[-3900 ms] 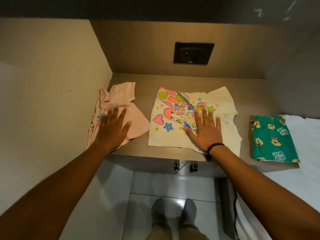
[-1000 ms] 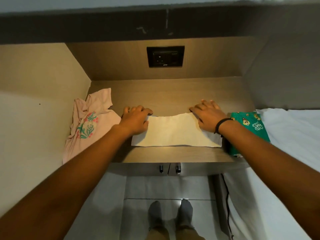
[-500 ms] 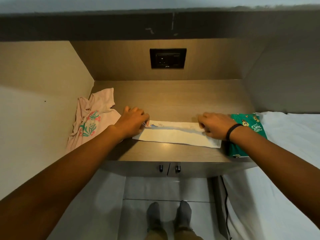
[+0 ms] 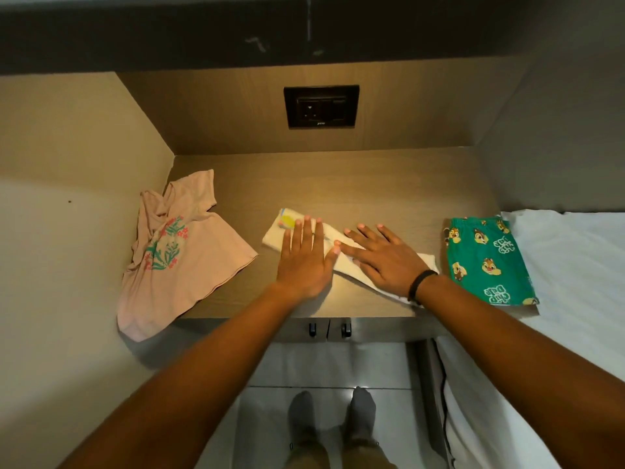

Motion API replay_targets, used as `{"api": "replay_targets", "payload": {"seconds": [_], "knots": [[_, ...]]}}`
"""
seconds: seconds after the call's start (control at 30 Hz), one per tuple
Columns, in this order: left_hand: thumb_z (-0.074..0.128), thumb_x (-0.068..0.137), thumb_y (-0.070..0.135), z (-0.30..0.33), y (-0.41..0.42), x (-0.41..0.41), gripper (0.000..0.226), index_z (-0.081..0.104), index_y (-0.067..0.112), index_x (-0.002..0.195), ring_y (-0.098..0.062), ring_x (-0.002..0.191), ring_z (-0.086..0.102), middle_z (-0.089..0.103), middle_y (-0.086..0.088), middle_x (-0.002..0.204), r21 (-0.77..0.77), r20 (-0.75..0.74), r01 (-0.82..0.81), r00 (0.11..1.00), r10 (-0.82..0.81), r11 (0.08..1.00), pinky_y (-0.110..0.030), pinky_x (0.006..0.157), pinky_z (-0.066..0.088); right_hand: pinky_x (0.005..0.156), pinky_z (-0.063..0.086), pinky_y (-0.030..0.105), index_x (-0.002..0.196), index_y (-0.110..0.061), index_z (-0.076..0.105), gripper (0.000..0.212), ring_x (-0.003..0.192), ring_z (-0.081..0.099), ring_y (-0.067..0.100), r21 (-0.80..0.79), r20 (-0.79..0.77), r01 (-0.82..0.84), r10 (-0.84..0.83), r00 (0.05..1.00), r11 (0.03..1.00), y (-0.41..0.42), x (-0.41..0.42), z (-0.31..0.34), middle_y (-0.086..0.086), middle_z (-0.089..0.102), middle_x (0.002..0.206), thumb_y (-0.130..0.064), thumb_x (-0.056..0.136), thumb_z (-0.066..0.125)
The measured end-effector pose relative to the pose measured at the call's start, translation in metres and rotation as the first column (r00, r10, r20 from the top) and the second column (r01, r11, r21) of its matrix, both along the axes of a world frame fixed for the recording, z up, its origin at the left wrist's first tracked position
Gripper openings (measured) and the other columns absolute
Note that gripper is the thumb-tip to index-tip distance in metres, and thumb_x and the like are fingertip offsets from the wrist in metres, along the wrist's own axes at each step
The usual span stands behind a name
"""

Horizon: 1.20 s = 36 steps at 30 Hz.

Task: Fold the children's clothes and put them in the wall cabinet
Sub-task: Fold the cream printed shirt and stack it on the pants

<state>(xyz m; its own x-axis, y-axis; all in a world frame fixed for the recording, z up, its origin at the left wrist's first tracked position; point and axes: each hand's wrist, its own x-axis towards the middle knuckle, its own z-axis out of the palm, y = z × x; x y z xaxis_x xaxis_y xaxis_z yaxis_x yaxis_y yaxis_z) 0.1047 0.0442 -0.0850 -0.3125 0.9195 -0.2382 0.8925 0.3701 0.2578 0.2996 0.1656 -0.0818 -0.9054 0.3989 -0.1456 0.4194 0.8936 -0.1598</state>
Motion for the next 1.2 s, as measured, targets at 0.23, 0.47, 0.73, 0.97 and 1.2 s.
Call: {"api": "replay_targets", "payload": {"seconds": [0.23, 0.47, 0.73, 0.97, 1.2], "knots": [[0.017, 0.107, 0.058, 0.012, 0.039, -0.035, 0.072, 0.017, 0.020, 0.169, -0.035, 0.163, 0.006, 0.014, -0.017, 0.175, 0.070, -0.270, 0.208, 0.945, -0.182, 0.976, -0.055, 0.131, -0.001, 0.125, -0.005, 0.054, 0.163, -0.036, 0.017, 0.055, 0.158, -0.004, 0.035, -0.243, -0.032, 0.601, -0.626, 0.779, 0.761, -0.060, -0.037, 0.008, 0.006, 0.003, 0.173, -0.040, 0.109, 0.026], [0.012, 0.109, 0.056, -0.012, 0.006, -0.005, 0.073, -0.005, 0.018, 0.169, -0.028, 0.164, -0.007, -0.005, -0.010, 0.177, 0.054, -0.052, -0.103, 0.993, 0.106, 0.993, -0.054, 0.130, -0.007, 0.129, -0.002, 0.046, 0.165, -0.025, 0.013, 0.056, 0.159, 0.003, 0.022, -0.105, -0.050, 0.108, -0.114, 0.992, 0.989, 0.009, -0.030, 0.001, -0.002, 0.011, 0.172, -0.039, 0.111, 0.021], [0.014, 0.110, 0.056, -0.002, 0.035, -0.051, 0.071, -0.002, 0.020, 0.169, -0.027, 0.164, -0.002, 0.000, -0.005, 0.178, 0.088, -0.093, 0.099, 0.992, -0.091, 0.991, -0.048, 0.132, -0.001, 0.128, -0.001, 0.049, 0.165, -0.026, 0.007, 0.061, 0.159, -0.002, 0.023, -0.153, -0.110, 0.484, -0.501, 0.858, 0.862, -0.014, -0.061, -0.007, -0.006, 0.008, 0.172, -0.046, 0.109, 0.014], [0.016, 0.110, 0.050, -0.014, 0.012, -0.033, 0.066, 0.006, 0.023, 0.170, -0.026, 0.164, 0.003, 0.010, -0.005, 0.178, 0.115, -0.124, 0.091, 0.989, -0.077, 0.989, -0.052, 0.132, 0.004, 0.129, 0.002, 0.048, 0.165, -0.020, 0.006, 0.066, 0.159, 0.002, 0.020, -0.013, -0.069, 0.377, -0.377, 0.923, 0.926, -0.001, -0.050, -0.020, -0.001, 0.007, 0.173, -0.051, 0.108, 0.015], [0.028, 0.111, 0.054, -0.002, -0.040, -0.037, 0.063, 0.028, 0.023, 0.166, -0.023, 0.163, 0.014, 0.028, -0.002, 0.173, 0.287, 0.043, 0.228, 0.967, -0.250, 0.930, -0.047, 0.133, 0.011, 0.125, 0.013, 0.045, 0.163, -0.021, 0.023, 0.077, 0.158, 0.013, 0.021, -0.215, -0.217, 0.151, -0.198, 0.956, 0.965, -0.037, -0.006, 0.009, 0.003, 0.022, 0.170, -0.066, 0.102, 0.033]]}}
